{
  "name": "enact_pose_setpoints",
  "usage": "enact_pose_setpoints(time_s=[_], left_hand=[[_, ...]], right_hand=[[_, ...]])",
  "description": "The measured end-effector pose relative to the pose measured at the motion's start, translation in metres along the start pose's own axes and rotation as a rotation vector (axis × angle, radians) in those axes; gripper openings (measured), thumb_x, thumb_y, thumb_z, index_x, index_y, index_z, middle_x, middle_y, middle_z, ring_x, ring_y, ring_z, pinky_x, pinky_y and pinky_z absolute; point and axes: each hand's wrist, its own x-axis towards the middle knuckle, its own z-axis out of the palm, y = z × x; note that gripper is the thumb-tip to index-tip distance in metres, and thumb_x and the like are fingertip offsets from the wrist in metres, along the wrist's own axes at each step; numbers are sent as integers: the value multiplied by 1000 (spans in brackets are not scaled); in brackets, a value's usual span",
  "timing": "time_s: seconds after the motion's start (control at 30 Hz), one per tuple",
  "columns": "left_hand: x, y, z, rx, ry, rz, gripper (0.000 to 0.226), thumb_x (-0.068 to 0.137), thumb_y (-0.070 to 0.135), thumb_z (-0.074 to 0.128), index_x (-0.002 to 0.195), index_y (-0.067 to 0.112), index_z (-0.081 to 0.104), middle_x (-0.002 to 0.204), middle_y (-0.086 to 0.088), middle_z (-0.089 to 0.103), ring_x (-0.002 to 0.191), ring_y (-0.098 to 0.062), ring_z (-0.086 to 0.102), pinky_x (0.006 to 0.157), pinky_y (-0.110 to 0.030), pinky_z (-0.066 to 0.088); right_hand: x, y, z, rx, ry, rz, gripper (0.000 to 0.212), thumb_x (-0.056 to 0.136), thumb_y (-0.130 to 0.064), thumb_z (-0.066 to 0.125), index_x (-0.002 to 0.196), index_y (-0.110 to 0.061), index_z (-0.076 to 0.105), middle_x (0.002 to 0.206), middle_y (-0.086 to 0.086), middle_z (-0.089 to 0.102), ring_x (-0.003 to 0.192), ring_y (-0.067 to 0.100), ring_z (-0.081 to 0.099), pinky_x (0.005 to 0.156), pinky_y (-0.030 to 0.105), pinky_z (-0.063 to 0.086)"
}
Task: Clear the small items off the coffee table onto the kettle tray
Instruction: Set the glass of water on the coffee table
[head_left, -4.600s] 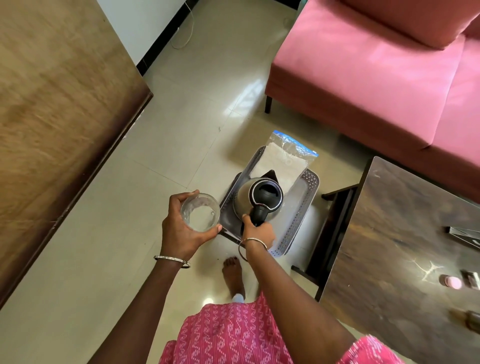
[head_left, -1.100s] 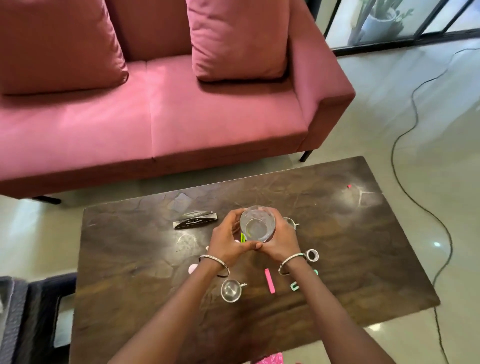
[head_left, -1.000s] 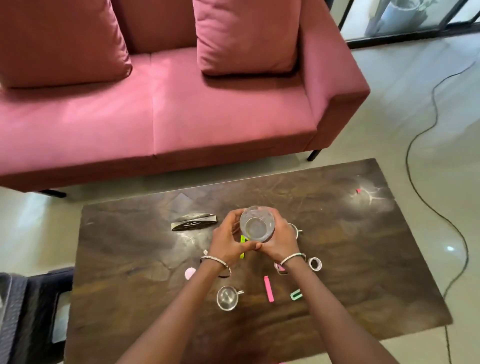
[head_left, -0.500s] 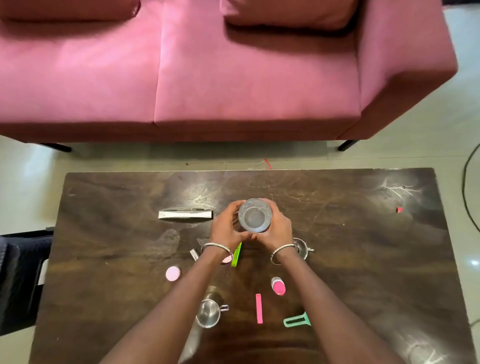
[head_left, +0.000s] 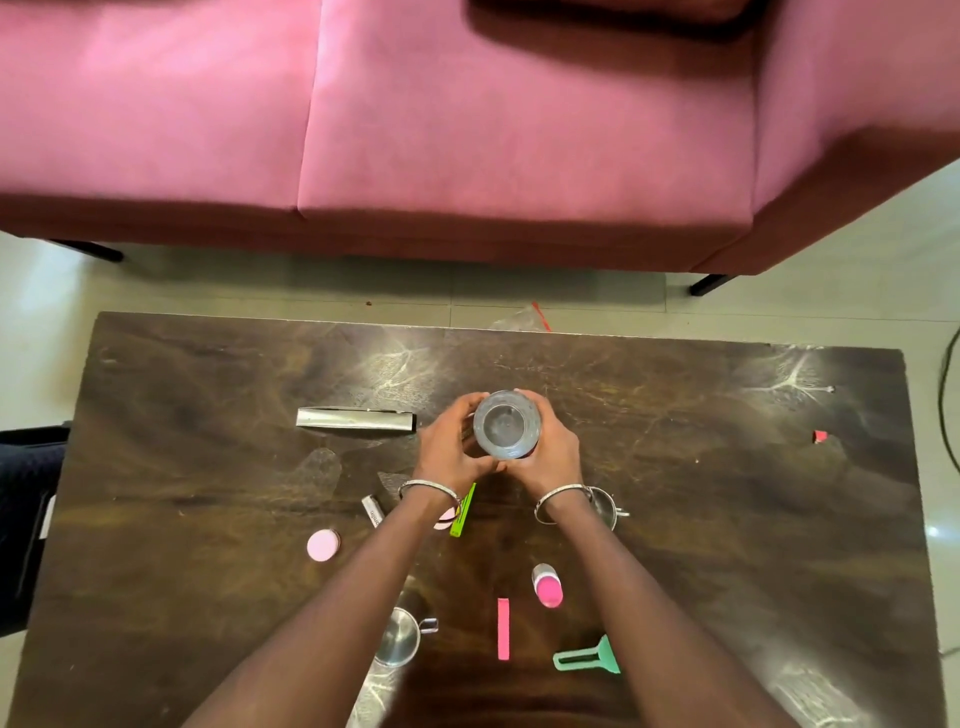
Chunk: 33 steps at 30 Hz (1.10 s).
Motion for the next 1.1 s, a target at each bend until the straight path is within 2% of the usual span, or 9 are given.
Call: enact_pose_setpoints(time_s=[0.33,0.47,0.57,0.7,0.8,0.87,1.0,1.1], left_hand=[[1,-6,1,1,-20,-33,82,54,-11,86,126,13,54,116,3,62,106,-8,60,81,-1,45],[0,-6,-2,-12,-74,-76,82,63,-17,78,134,12,48,122,-2,60,111,-13,61,92,-16,50],[-7,-8,-9,21,-85,-91,76,71,-16,71,137,13,46,117,3,59,106,-11,61,84,-9,49],[-26,-12,-25,136,-1,-44,55,79,-5,70,129,13,55,105,2,61,94,-15,63,87,-21,50],[-54,-16,-45,122,62,-20,40,82,-6,64,119,9,61,102,-6,66,90,-22,65,85,-25,52],[-80,-19,-62,126,82,11,34,83,-10,58,112,7,65,101,-9,69,88,-20,67,83,-22,52],[-132,-31,-97,127,109,45,28,86,-8,55,105,8,68,96,-6,72,84,-13,66,82,-24,53],[-172,-42,-131,152,165,73,27,85,-1,61,102,17,69,87,4,71,80,-11,68,80,-29,56]], right_hand=[[-2,0,3,-7,0,43,84,55,-25,91,129,-30,51,119,-10,68,107,16,66,89,24,48],[-6,-1,1,-32,-10,101,83,58,-20,88,131,-29,49,118,-5,68,107,21,65,88,27,49],[-8,-4,-1,-71,-12,151,85,62,-8,85,137,-20,46,123,3,66,110,24,64,93,34,53],[-19,-14,-3,-62,55,288,70,72,8,64,138,-9,48,124,14,64,106,28,67,94,43,54],[-46,-29,-3,-37,197,330,55,77,6,58,130,-7,55,114,13,68,93,27,68,93,38,54],[-73,-45,-1,-45,261,308,46,81,5,54,125,-7,60,110,13,70,94,27,68,92,37,52],[-132,-74,17,-40,265,243,33,82,6,54,110,-4,68,102,16,73,96,30,68,91,40,51],[-179,-100,43,-62,266,199,23,82,1,61,98,-9,74,89,12,75,79,23,66,75,20,43]])
